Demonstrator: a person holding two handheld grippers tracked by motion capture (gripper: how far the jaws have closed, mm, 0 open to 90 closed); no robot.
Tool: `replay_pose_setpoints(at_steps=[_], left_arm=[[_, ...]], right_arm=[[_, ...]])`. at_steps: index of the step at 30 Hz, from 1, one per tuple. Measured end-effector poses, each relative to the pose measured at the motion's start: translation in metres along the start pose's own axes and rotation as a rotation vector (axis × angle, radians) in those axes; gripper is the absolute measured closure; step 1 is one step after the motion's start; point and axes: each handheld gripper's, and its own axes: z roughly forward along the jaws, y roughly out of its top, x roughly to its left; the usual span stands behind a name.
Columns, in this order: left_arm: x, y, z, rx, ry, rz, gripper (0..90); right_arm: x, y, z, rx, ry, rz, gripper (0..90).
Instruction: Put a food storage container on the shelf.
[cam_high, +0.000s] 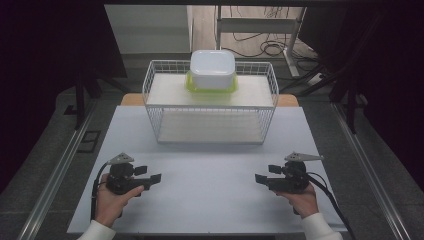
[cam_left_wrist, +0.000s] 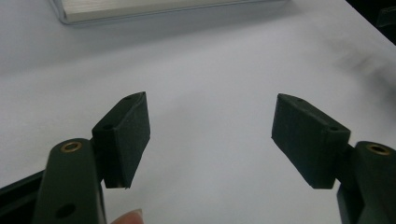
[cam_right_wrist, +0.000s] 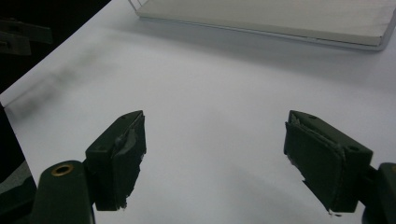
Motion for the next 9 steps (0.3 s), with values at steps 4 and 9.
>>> replay_pose_setpoints(at_steps=[4, 9], left_arm=[[0.0003, 0.0002, -0.0005, -0.004, 0.004, -0.006, 27.1], [0.0012, 0.0008, -0.0007, -0.009, 0.001, -0.012, 27.0]], right_arm=[[-0.0002, -0.0004, -0.0002, -0.005, -0.002, -0.006, 20.7], [-0.0006, 0.0019, -0.0034, -0.04, 0.0, -0.005, 18.2]])
